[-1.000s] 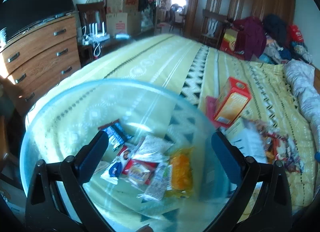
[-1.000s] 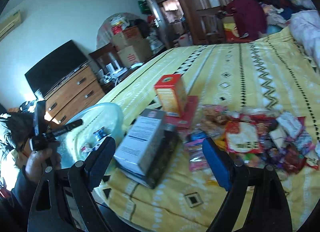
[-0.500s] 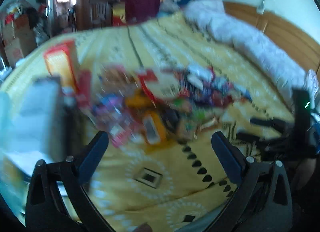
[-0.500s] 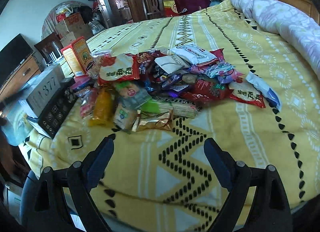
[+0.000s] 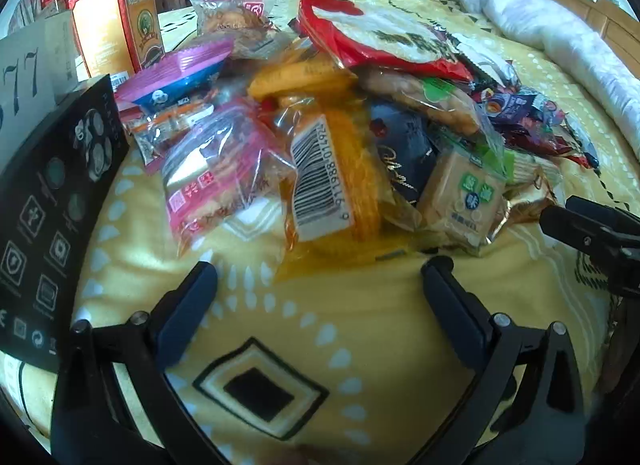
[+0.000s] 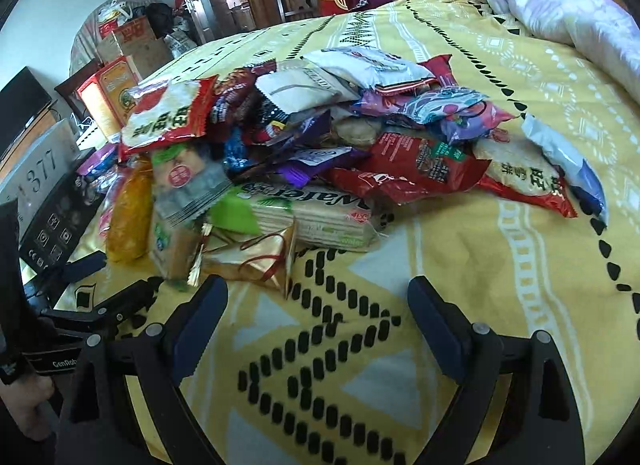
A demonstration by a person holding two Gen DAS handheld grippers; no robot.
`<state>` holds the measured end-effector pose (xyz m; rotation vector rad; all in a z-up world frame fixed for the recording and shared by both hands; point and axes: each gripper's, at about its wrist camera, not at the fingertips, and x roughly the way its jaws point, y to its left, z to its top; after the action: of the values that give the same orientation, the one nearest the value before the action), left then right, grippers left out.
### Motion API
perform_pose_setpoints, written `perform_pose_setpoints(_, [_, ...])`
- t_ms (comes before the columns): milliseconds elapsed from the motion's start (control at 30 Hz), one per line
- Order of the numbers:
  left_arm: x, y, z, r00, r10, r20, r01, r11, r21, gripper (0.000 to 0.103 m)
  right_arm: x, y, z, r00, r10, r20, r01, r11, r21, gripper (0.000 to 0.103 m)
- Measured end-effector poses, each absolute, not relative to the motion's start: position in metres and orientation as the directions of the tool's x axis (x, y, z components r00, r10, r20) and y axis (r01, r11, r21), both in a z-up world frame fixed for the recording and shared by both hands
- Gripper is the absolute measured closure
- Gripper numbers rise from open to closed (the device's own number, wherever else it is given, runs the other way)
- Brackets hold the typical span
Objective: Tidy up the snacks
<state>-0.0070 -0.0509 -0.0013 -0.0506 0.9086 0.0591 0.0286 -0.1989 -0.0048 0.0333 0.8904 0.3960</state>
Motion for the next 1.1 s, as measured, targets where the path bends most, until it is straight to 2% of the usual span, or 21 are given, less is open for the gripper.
perform_pose_setpoints(133, [-0.001,-0.057,-0.002,0.620,0.053,-0.783,-0.085,0.996,0.000,0.000,0.037,-0.193,-0.013,0.541,0.345,-0.767,-0.328,0.926,0.185,0.000])
perform_pose_setpoints(267, [0.004,-0.059,-0.003,0.624,0.044,-0.780,-0.084,0.996,-0.011,0.000,0.038,-0.183,-0.019,0.546,0.300,-0.782,-0.319,0.938,0.137,0.000])
perform_pose_setpoints(400, [-0.003,-0.057,-0.006,0.629,0.055,-0.775,-0.086,0.996,0.001,0.000,0.033,-0.165,-0.025,0.568,0.217,-0.794,-0.336,0.942,0.017,0.000])
perform_pose_setpoints(1100, [-0.004,-0.057,-0.007,0.632,0.046,-0.774,-0.083,0.997,-0.008,0.000,0.034,-0.167,-0.032,0.599,0.218,-0.771,-0.324,0.946,0.015,0.000])
